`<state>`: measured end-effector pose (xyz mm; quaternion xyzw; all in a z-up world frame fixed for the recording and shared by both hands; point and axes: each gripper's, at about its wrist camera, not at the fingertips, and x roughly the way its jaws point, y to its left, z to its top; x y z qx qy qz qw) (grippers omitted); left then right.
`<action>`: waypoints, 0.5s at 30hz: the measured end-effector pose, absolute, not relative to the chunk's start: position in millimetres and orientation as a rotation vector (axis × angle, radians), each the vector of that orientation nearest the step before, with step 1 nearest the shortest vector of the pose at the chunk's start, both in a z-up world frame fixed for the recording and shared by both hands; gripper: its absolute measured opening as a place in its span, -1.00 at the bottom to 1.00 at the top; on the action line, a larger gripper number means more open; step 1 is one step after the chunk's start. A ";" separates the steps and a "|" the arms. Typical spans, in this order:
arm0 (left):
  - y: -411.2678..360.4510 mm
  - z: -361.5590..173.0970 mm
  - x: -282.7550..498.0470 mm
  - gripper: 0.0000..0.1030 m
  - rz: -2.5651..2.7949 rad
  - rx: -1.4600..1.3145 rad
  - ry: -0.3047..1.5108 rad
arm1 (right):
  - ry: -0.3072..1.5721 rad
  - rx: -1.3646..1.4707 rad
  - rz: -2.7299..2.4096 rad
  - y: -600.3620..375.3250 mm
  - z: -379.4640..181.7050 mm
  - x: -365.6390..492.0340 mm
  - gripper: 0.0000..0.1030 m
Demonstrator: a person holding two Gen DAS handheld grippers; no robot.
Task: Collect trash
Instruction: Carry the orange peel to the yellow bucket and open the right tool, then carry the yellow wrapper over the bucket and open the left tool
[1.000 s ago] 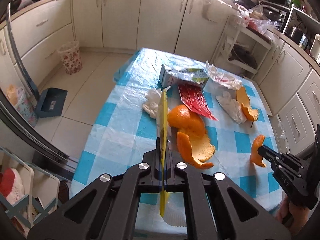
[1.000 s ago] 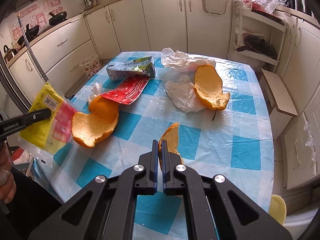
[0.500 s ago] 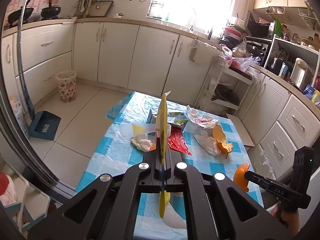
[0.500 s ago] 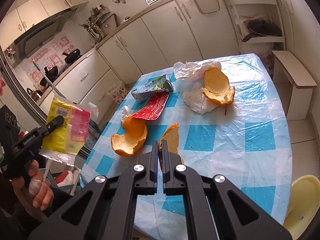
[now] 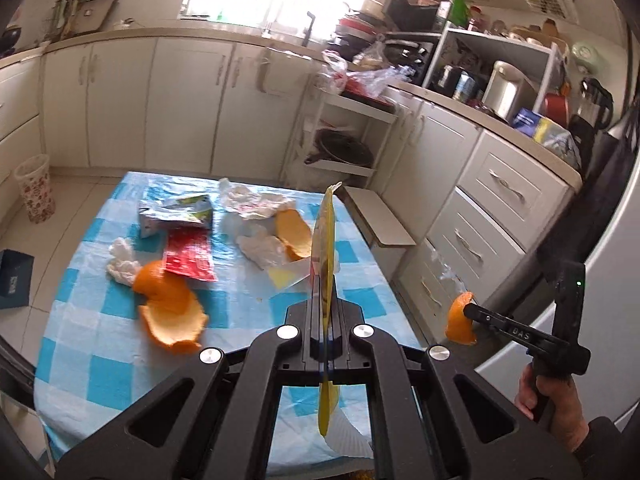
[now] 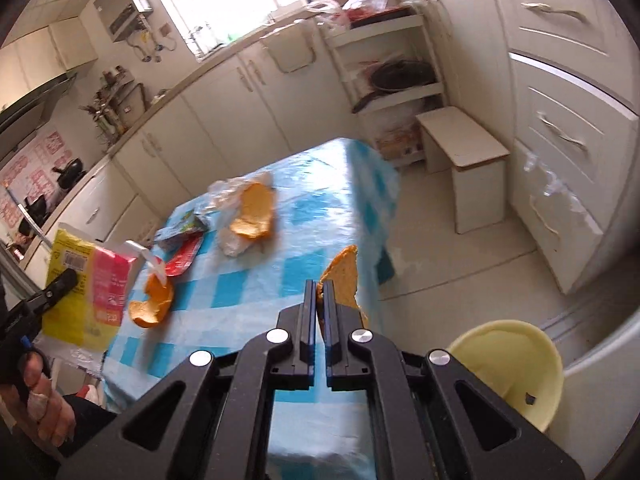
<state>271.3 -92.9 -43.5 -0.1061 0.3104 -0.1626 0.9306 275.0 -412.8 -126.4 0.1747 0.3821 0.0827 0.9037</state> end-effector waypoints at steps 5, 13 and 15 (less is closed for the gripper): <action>-158.5 -51.4 266.2 -0.98 -0.446 -0.156 0.672 | 0.943 0.414 -0.007 -473.8 -184.3 268.1 -0.92; -229.5 -71.4 260.4 -0.98 -0.553 -0.122 0.750 | 1.132 0.576 -0.134 -523.9 -237.0 261.0 -0.22; -243.0 -75.5 258.7 -0.98 -0.576 -0.125 0.771 | 1.070 0.579 -0.125 -523.0 -213.1 258.7 -0.18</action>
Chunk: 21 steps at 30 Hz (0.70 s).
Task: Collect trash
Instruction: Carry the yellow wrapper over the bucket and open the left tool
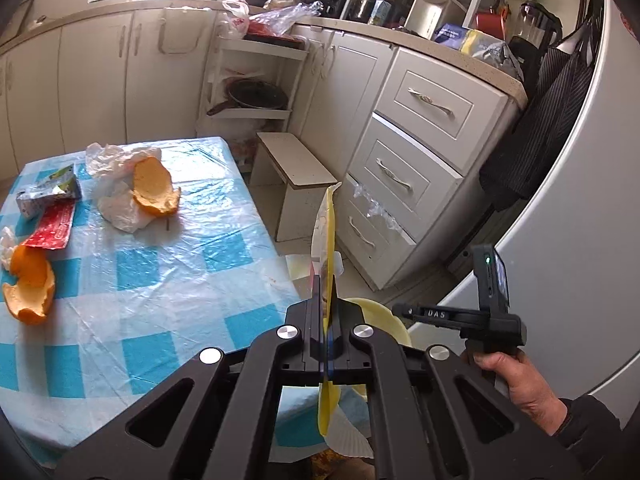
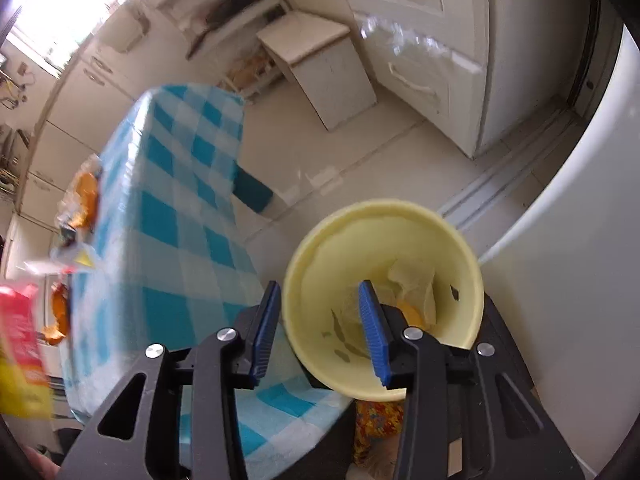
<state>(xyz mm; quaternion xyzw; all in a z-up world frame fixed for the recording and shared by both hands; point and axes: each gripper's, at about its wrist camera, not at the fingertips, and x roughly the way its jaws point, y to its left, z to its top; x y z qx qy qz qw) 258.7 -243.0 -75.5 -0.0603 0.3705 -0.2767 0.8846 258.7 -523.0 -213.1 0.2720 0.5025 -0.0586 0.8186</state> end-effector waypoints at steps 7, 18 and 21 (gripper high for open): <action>-302.7 -101.0 256.1 -0.98 -0.651 -0.119 0.868 | 0.754 0.423 -0.083 -489.1 -108.1 241.8 0.31; -402.3 -170.1 277.3 -0.93 -0.659 -0.132 1.047 | 0.450 0.381 -0.177 -513.5 -34.6 202.9 0.41; -412.6 -193.1 285.7 -0.07 -0.600 -0.084 1.116 | 0.459 0.409 -0.168 -518.6 -35.0 207.6 0.41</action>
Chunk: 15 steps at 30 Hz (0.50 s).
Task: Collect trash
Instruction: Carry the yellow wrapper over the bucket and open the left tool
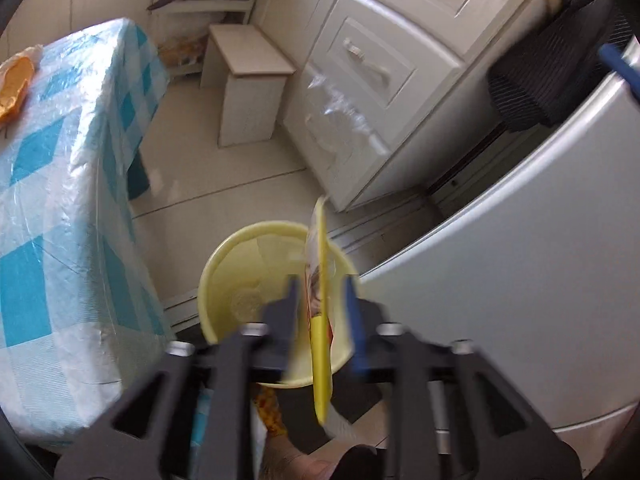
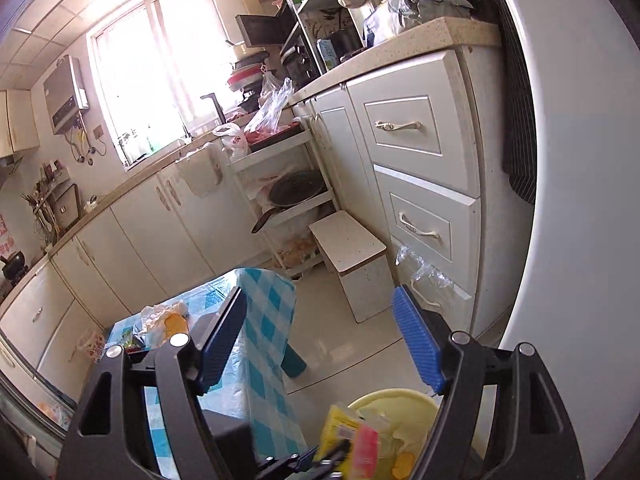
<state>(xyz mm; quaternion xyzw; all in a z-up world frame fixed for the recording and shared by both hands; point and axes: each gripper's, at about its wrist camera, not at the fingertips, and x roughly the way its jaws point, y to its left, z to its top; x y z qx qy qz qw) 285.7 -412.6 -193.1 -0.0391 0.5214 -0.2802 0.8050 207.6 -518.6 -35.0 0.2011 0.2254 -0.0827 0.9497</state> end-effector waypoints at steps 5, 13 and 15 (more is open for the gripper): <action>-394.9 -182.1 286.2 0.28 -0.583 -0.043 1.092 | 0.465 0.423 -0.130 -507.6 -30.4 214.3 0.41; -307.9 -124.3 283.8 0.56 -0.340 0.109 0.953 | 0.453 0.385 -0.055 -462.5 -22.3 223.1 0.48; -277.4 -111.9 284.9 0.58 -0.255 0.137 0.915 | 0.460 0.369 -0.026 -446.2 -21.5 229.2 0.48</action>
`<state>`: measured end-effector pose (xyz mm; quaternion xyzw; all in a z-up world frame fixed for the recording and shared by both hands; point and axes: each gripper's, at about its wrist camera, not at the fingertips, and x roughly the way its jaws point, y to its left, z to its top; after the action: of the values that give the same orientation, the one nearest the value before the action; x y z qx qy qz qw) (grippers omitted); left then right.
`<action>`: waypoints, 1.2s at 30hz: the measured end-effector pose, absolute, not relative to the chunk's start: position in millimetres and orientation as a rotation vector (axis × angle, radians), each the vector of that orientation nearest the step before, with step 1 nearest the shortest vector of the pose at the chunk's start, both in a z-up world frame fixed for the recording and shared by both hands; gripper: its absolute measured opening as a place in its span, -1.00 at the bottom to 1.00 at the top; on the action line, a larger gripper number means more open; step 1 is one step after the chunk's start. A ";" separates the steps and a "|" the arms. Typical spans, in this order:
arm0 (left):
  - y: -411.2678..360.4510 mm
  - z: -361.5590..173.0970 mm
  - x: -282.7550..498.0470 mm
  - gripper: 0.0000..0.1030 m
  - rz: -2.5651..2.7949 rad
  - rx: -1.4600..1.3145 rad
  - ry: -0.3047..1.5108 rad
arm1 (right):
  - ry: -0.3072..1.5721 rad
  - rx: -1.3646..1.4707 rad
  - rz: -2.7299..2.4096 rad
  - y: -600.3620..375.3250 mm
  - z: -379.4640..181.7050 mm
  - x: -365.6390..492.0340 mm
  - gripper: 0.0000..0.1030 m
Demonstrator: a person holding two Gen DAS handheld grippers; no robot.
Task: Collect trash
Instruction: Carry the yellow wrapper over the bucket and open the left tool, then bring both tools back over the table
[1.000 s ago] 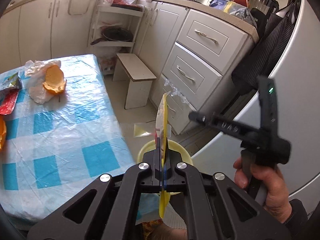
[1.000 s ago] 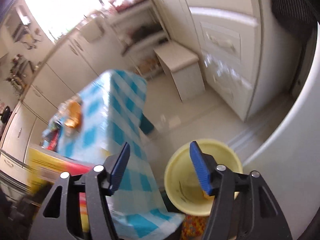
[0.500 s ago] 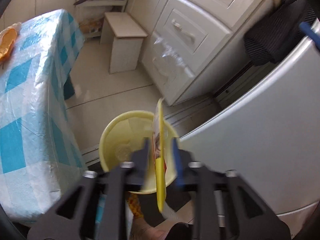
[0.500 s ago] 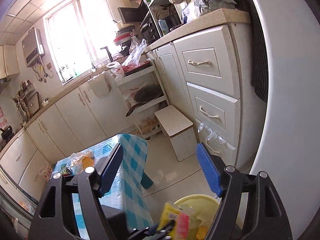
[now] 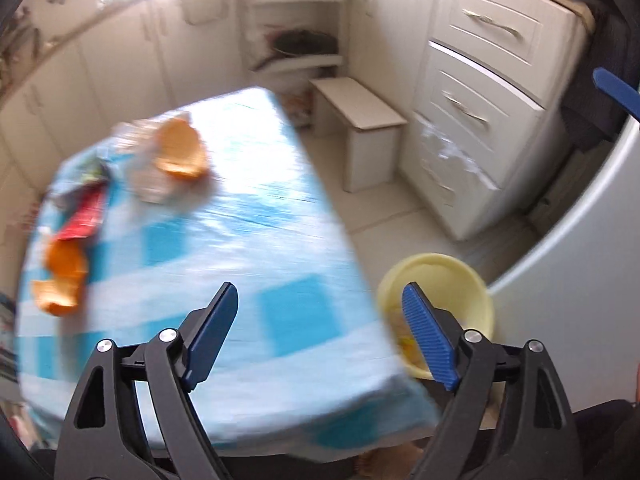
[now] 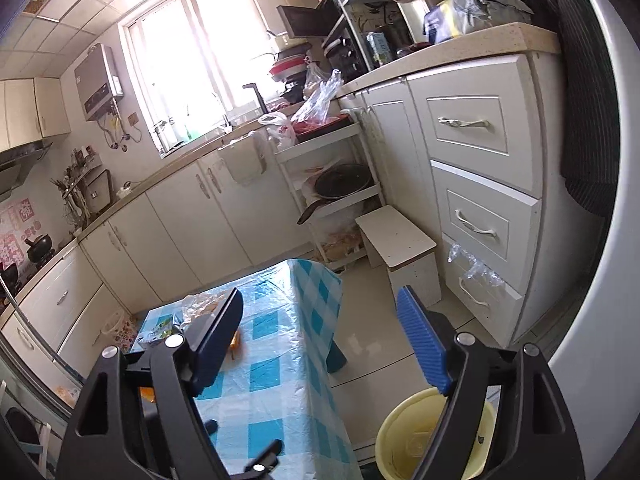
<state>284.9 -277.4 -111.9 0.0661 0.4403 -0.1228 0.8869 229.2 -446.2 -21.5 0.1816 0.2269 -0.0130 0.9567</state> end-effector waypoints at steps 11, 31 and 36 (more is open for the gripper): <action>-151.1 -79.4 275.4 0.70 -0.011 0.151 0.772 | 0.530 0.234 0.129 -344.0 -32.3 264.6 0.49; -34.1 -108.3 294.0 0.71 0.136 -0.006 0.894 | 0.665 0.066 0.291 -223.9 -80.0 305.5 0.49; -20.6 -111.5 295.5 0.71 0.150 -0.036 0.914 | 0.701 0.033 0.299 -208.6 -89.8 311.9 0.49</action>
<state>295.5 -20.6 -111.5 -0.0174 0.4409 0.0723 0.8945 311.9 -208.6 -89.8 0.0159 0.3421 0.1458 0.9281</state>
